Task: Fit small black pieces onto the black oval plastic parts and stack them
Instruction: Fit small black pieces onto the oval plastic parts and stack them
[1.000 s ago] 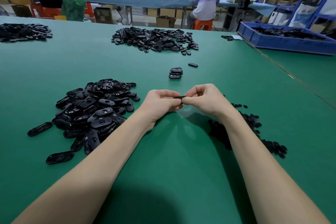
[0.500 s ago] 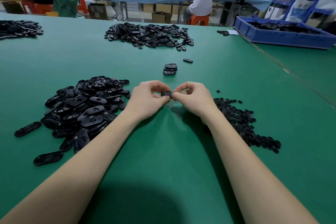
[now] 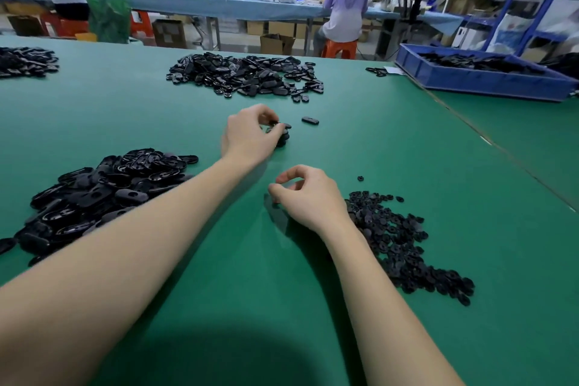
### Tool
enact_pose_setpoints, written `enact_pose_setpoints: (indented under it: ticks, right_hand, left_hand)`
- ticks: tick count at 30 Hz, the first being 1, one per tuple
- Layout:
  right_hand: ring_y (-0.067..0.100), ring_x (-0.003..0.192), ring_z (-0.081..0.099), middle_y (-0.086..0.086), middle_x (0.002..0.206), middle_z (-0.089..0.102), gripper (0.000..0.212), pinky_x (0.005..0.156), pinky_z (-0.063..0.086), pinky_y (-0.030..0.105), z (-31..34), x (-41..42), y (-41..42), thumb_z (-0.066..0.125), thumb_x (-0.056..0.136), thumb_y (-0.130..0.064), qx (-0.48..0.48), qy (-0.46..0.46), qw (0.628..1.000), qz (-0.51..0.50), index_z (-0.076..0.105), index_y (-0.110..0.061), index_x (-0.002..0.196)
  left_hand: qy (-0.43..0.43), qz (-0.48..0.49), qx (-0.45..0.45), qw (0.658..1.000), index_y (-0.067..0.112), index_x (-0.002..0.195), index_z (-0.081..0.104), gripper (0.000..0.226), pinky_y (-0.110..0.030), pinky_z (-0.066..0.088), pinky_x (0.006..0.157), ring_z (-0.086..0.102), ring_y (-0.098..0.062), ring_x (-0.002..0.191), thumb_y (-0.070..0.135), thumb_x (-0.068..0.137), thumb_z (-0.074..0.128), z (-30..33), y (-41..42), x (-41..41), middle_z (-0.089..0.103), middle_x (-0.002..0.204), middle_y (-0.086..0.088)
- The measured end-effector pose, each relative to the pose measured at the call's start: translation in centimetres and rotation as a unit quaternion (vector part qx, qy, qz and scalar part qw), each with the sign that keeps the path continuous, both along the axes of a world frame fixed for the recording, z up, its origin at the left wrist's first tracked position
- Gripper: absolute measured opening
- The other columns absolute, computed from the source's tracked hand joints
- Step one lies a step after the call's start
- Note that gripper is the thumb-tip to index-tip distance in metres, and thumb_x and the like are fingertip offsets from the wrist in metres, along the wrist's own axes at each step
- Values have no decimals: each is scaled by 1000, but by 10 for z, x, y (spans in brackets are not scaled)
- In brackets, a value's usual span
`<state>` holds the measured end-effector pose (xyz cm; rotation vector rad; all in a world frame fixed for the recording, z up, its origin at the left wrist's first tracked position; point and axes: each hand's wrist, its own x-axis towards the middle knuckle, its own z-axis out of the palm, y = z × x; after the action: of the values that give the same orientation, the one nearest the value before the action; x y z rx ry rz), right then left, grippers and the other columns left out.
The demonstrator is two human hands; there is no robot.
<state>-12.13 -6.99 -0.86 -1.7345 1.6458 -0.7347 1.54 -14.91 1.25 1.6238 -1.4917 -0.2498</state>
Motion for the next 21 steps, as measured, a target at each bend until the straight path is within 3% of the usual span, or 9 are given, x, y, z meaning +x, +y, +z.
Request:
enact_pose_setpoints:
  ticks: [3, 6, 10, 14, 17, 21]
  right_hand:
    - [17, 98, 69, -10, 93, 76, 20, 91, 56, 38, 0, -2, -1, 66, 84, -45, 4, -13, 1000, 5, 68, -31, 98]
    - [16, 98, 68, -10, 93, 76, 20, 91, 56, 38, -1, -2, -3, 65, 83, -45, 9, -16, 1000, 10, 67, -31, 98]
    - [15, 99, 68, -11, 91, 76, 19, 91, 56, 38, -1, -1, -3, 65, 83, -44, 9, -19, 1000, 10, 68, -31, 96]
    - [15, 97, 69, -11, 88, 76, 17, 92, 56, 39, -1, -1, -2, 66, 82, -42, 7, -26, 1000, 8, 70, -30, 93]
    - [15, 96, 69, -12, 85, 75, 13, 90, 56, 37, -1, -1, -3, 67, 83, -41, 4, -12, 1000, 6, 71, -30, 88]
    - [14, 92, 67, -17, 77, 67, 11, 75, 49, 28, 0, 1, -2, 67, 85, -42, -16, 24, 1000, 0, 70, -32, 82]
  left_hand:
    - [-77, 20, 13, 997, 29, 101, 66, 14, -29, 46, 81, 64, -18, 104, 38, 89, 66, 5, -26, -3, 72, 105, 11]
    - [-98, 29, 54, 993, 28, 104, 67, 15, -29, 44, 84, 63, -21, 110, 34, 90, 65, 1, -41, 2, 72, 112, 6]
    - [-39, 21, 98, 994, 25, 109, 69, 20, -32, 49, 96, 63, -24, 114, 36, 94, 63, -8, -42, 10, 72, 116, -1]
    - [63, 6, 47, 997, 18, 112, 69, 24, -35, 48, 101, 65, -23, 110, 34, 98, 59, -3, -15, 9, 72, 113, -3]
    - [102, -8, 13, 995, 22, 104, 71, 16, -29, 50, 95, 67, -14, 101, 33, 97, 62, -1, 24, 10, 72, 101, 7]
    - [120, -46, 26, 991, 28, 89, 74, 11, -11, 47, 71, 65, 8, 80, 35, 94, 67, -2, 65, 20, 73, 86, 17]
